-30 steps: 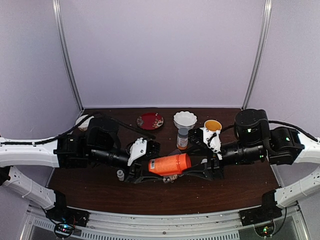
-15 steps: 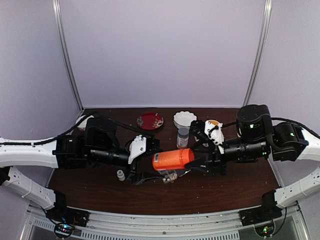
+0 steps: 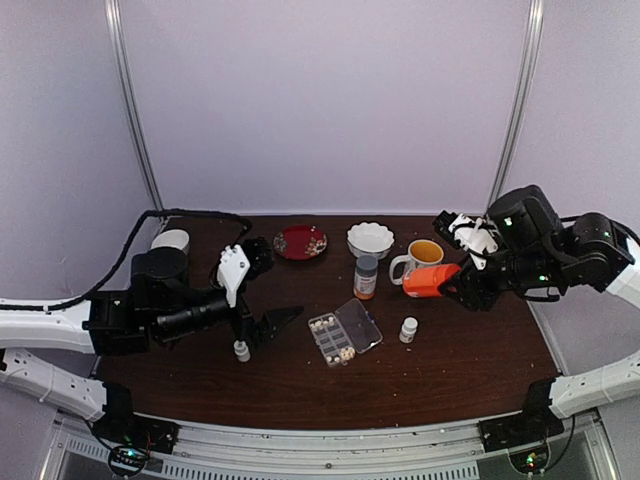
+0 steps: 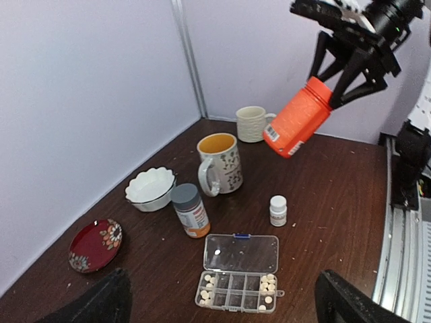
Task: Sort the pills into containers
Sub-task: Place the pill bottle at the center of the board, then adjust the pill container at the center of the board.
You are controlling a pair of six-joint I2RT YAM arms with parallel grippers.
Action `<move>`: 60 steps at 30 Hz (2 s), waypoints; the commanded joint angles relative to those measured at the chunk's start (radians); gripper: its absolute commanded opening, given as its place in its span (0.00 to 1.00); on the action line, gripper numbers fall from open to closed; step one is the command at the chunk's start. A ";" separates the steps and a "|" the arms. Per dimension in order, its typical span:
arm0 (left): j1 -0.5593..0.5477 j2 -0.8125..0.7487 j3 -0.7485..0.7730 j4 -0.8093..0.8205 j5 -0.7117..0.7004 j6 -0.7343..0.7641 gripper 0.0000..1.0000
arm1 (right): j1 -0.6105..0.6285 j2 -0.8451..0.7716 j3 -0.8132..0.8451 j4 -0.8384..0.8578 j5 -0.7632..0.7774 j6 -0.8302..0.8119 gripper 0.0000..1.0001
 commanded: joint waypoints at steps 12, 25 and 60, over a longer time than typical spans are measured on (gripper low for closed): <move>0.056 0.068 0.050 -0.155 -0.335 -0.508 0.98 | -0.365 0.293 -0.099 -0.056 -0.087 0.195 0.04; 0.058 0.258 0.182 -0.264 -0.230 -0.512 0.98 | -0.375 0.535 -0.033 -0.080 -0.090 0.175 0.63; 0.146 0.688 0.390 -0.412 -0.045 -0.794 0.64 | -0.011 0.671 0.052 0.246 -0.301 0.399 0.30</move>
